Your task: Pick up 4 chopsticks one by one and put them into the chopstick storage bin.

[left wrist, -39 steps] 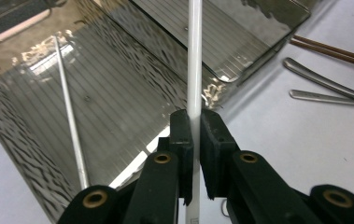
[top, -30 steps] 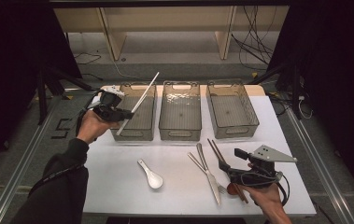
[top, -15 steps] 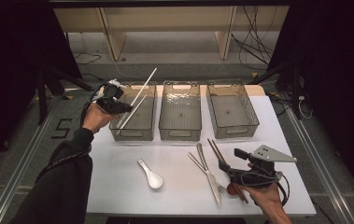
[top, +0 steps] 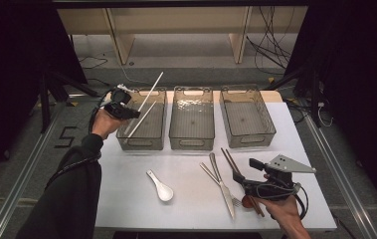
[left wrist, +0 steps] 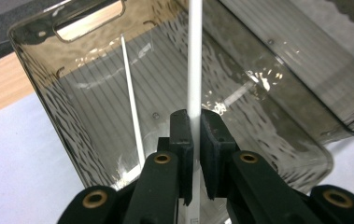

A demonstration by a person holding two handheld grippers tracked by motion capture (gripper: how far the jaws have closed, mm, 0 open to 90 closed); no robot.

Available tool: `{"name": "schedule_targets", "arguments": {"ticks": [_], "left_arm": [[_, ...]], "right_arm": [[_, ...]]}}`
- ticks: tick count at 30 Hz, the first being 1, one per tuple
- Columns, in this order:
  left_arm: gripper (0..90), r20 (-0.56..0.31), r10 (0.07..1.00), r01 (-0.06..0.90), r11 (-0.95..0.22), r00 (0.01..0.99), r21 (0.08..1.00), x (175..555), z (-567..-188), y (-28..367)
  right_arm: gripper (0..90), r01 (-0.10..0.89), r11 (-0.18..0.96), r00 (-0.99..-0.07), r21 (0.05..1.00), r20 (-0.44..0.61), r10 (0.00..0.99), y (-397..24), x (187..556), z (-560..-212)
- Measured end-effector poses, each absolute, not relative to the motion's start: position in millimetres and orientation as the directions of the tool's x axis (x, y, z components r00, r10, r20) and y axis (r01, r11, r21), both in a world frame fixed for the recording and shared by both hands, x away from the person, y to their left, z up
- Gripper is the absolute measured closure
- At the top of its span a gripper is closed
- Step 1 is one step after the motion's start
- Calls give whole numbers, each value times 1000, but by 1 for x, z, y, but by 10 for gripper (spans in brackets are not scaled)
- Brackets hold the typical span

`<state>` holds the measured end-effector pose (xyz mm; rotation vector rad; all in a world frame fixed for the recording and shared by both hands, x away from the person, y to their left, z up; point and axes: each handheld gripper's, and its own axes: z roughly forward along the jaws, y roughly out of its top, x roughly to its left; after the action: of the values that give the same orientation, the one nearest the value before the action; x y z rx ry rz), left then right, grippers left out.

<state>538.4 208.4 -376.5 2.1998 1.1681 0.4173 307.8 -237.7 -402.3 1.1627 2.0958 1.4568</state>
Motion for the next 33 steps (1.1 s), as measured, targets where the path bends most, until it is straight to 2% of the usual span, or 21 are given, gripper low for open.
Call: {"name": "schedule_targets", "arguments": {"ticks": [26, 33], "left_arm": [[828, -3, 856, 687, -412, 517, 599, 544, -406, 209], [780, -17, 877, 708, -375, 480, 598, 542, -409, 214]], "right_arm": [[249, 430, 139, -609, 892, 173, 774, -238, 308, -402], [249, 428, 141, -610, 893, 171, 774, -239, 307, -402]]}}
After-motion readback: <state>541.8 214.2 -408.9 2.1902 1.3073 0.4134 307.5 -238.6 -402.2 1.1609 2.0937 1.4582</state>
